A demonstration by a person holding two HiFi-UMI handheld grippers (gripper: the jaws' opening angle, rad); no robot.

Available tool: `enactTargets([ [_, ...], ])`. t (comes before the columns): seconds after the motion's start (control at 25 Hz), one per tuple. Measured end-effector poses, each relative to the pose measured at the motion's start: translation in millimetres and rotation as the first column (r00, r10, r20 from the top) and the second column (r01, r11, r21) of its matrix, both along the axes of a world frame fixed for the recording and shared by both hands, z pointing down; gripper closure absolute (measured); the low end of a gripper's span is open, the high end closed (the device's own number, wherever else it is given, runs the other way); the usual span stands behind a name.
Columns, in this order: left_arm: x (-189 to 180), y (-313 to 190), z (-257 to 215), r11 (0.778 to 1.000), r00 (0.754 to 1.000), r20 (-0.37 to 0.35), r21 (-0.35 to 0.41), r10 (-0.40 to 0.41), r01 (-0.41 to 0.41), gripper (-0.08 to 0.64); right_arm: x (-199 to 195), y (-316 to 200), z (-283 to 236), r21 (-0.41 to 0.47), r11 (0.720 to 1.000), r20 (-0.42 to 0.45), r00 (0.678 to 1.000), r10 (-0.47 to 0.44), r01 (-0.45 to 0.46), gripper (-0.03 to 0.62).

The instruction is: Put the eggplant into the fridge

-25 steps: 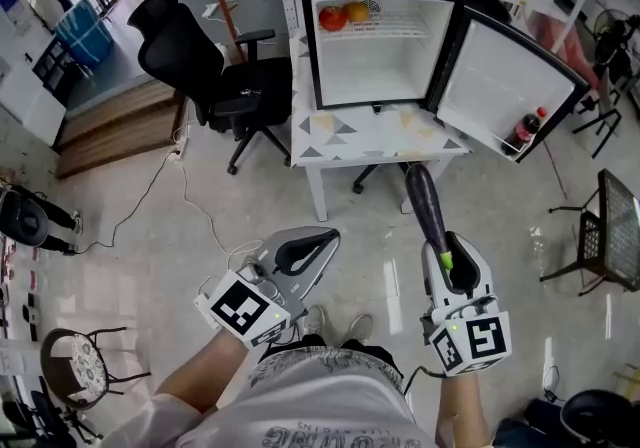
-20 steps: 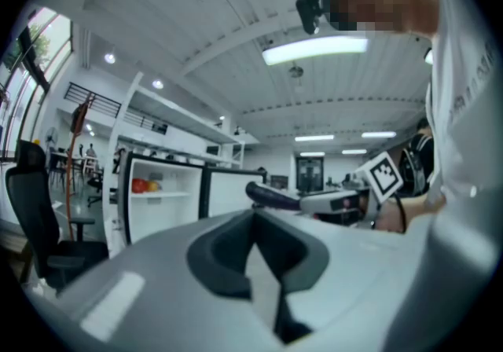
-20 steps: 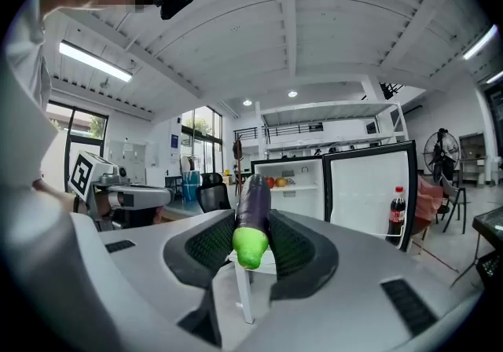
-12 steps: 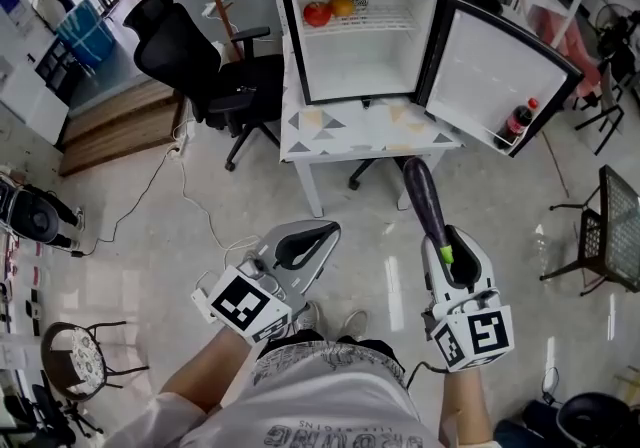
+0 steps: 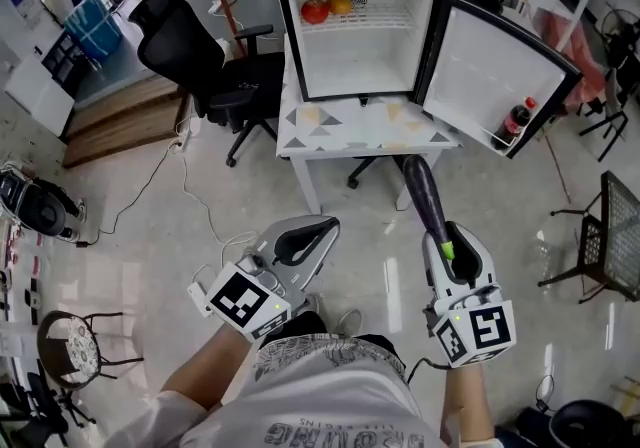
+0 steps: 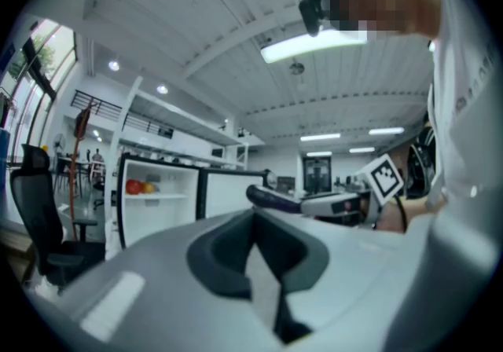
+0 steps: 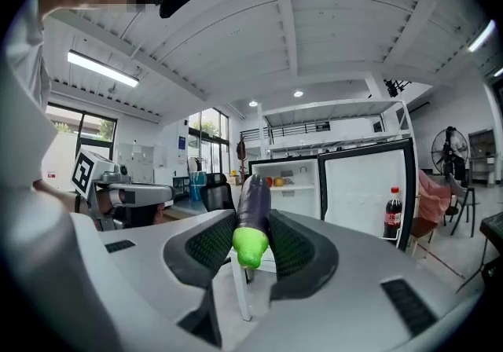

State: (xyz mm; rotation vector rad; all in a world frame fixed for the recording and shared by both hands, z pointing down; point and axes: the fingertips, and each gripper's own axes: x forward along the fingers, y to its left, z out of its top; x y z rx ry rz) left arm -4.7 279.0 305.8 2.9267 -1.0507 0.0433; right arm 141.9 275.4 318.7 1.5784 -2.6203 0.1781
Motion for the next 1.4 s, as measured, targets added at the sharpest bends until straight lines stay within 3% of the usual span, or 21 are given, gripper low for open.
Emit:
enactTargets([
  [0.68,-4,-32,5,1.000,0.999,-0.024,0.011,-0.022,0.023,0.552,6,-29,2,0.004,1.000,-0.009,1.000,0.004,-0.004,0.463],
  [1.4,-29,-169,35,0.999,0.999,-0.033,-0.052,-0.014,0.012,0.552,-19,-167,25,-0.039,0.999,-0.033,0.999,0.019,-0.021,0.463],
])
